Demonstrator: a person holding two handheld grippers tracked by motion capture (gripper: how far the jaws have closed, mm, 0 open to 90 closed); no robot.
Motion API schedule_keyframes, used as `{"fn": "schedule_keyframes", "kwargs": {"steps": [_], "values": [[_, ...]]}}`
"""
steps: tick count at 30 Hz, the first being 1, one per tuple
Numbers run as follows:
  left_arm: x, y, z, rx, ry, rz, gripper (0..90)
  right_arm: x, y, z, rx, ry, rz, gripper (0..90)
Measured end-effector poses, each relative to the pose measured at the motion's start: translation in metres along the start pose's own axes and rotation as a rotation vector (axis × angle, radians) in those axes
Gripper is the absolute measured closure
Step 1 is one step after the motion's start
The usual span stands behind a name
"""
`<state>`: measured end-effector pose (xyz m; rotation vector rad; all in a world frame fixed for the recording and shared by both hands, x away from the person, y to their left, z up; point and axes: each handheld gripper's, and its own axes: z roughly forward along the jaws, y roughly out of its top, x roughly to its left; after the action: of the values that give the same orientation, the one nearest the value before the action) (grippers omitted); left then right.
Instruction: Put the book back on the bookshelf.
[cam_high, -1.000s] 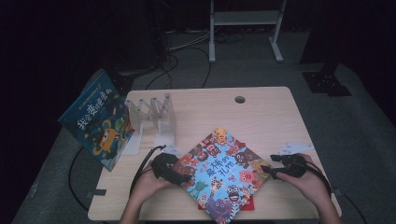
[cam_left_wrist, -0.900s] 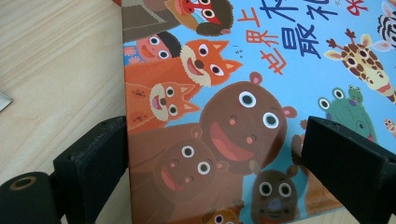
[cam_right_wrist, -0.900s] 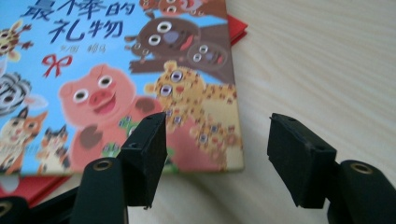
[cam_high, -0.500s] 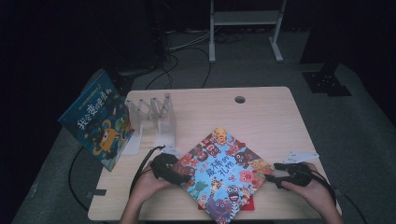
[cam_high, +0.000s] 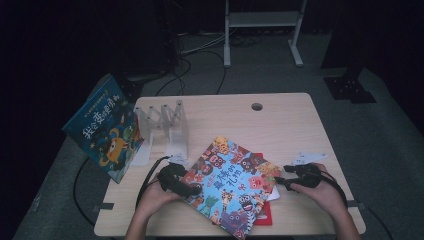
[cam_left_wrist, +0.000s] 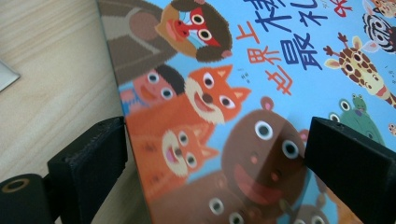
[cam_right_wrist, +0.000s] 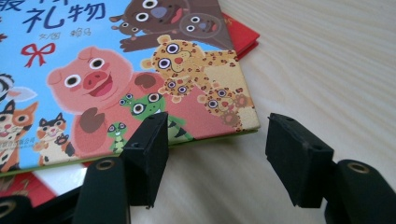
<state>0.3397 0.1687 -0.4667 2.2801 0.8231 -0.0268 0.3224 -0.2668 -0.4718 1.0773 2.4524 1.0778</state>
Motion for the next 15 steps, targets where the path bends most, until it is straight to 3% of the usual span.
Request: {"fn": "schedule_keyframes", "kwargs": {"steps": [11, 15], "values": [[0.005, -0.002, 0.000, 0.012, -0.025, -0.018, 2.3, -0.008, 0.020, 0.019, -0.006, 0.008, -0.020, 37.5], [0.005, -0.003, 0.000, 0.001, -0.026, -0.024, 2.3, 0.002, 0.017, 0.011, -0.018, 0.032, -0.043, 37.0]]}}
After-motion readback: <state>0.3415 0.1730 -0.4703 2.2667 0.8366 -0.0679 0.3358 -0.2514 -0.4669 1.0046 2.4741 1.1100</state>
